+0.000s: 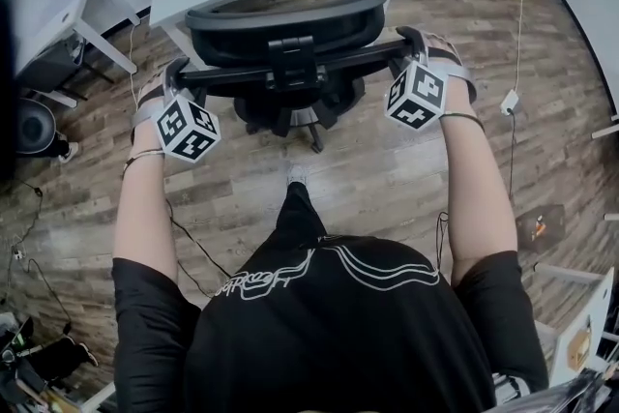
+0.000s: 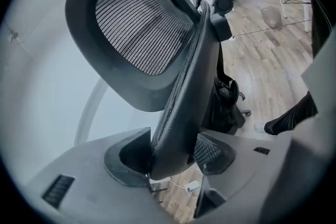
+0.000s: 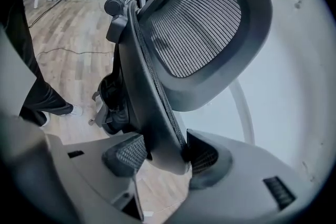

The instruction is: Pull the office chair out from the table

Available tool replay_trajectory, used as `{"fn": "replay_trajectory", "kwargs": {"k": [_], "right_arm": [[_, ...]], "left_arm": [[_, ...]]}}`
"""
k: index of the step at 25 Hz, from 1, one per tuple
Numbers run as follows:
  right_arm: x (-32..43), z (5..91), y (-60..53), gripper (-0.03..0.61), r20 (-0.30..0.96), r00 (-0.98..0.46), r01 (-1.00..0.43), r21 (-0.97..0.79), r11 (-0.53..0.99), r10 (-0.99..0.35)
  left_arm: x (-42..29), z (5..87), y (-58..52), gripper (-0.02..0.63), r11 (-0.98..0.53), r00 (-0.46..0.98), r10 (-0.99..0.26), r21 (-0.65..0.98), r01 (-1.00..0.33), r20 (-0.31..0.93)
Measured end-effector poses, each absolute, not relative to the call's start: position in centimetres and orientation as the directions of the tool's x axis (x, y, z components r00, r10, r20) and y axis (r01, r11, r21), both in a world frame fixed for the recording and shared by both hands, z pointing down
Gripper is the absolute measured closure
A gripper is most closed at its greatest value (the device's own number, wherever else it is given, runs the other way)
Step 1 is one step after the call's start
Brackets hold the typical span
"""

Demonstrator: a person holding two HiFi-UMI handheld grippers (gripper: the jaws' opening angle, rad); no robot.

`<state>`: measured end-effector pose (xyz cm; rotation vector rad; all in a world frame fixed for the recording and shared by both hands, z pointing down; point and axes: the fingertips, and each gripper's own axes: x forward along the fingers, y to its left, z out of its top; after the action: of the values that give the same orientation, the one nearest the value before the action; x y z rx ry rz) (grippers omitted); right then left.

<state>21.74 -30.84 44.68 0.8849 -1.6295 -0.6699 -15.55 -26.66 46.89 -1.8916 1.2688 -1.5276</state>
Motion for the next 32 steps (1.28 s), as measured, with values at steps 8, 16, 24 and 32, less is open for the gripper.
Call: {"fn": "replay_trajectory", "kwargs": {"k": [8,16,24,32], "right_arm": [[21.9,44.4,-26.3,0.341,0.546,-0.117,-0.194,0.806,0.559,-0.829],[21.4,44.7,-21.3,0.341,0.578,-0.081,-0.178,0.793,0.582,-0.812],[21.5,45.0,-15.4,0.341,0.582,-0.062,-0.193,0.790,0.582,-0.811],[20.8,45.1,-9.8,0.341,0.569,-0.037,-0.217,0.797,0.563,-0.821]], "left_arm": [[-15.3,46.5,-22.1,0.408,-0.492,-0.014,-0.840,-0.771,-0.404,0.543],[-15.8,46.9,-17.2,0.407,-0.490,-0.003,-0.842,-0.769,-0.410,0.539],[-15.9,46.8,-11.7,0.405,-0.488,0.006,-0.848,-0.776,-0.400,0.531],[-16.5,46.8,-6.5,0.405,-0.483,0.026,-0.856,-0.781,-0.396,0.516]]}}
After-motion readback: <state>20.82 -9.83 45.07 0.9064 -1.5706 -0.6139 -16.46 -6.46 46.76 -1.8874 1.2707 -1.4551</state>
